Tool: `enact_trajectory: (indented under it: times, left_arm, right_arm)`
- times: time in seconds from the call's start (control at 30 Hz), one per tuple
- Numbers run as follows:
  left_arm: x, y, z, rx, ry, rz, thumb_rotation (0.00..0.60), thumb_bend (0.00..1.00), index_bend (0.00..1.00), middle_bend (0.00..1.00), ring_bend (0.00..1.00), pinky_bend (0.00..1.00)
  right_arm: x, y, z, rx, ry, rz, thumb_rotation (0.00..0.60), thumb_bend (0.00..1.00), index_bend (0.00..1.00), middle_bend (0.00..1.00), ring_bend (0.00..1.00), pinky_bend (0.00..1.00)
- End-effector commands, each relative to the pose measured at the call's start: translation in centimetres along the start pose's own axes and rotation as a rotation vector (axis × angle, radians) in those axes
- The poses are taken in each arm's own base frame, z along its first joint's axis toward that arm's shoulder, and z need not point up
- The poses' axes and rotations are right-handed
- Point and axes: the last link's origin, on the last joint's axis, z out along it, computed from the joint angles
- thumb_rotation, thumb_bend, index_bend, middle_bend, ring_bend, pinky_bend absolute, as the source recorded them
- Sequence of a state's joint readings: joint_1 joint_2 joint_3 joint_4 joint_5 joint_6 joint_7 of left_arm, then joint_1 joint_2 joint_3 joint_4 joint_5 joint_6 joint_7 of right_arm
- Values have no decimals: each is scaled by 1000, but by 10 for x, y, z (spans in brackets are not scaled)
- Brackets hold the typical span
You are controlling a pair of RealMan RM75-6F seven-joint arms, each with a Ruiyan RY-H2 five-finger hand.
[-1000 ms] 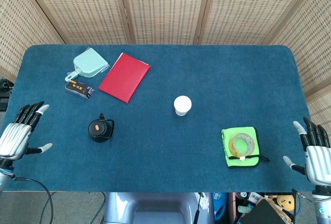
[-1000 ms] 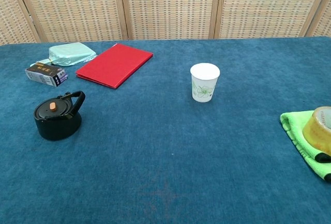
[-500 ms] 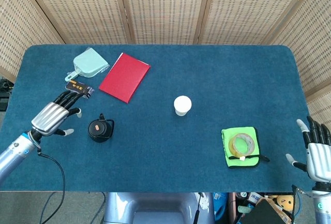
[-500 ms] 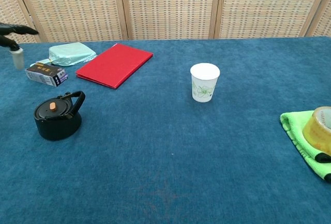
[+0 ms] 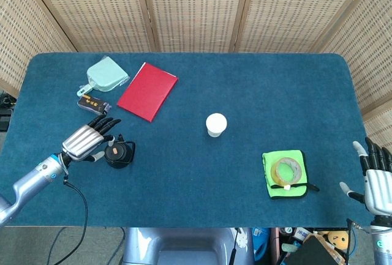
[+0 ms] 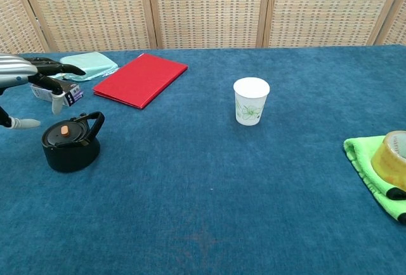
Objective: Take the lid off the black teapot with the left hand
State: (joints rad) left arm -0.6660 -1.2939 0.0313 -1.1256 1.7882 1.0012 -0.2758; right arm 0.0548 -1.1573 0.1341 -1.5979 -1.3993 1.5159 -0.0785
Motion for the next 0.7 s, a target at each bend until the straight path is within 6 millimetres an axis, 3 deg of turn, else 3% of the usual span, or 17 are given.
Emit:
enact_trajectory:
  times: [0.03,0.7]
  left_arm:
    - [-1,3,6,-7,-7,9,600,369,458,0,0,0]
    - [-12,15,28,-18,-47,44,600,383,466,0,0,0]
  right_arm:
    - [0,1,1,-3,-1,3,600,0,0,0,0,0]
    - [-1,5,3,-19,-9,8,600,0,0,0,0,0]
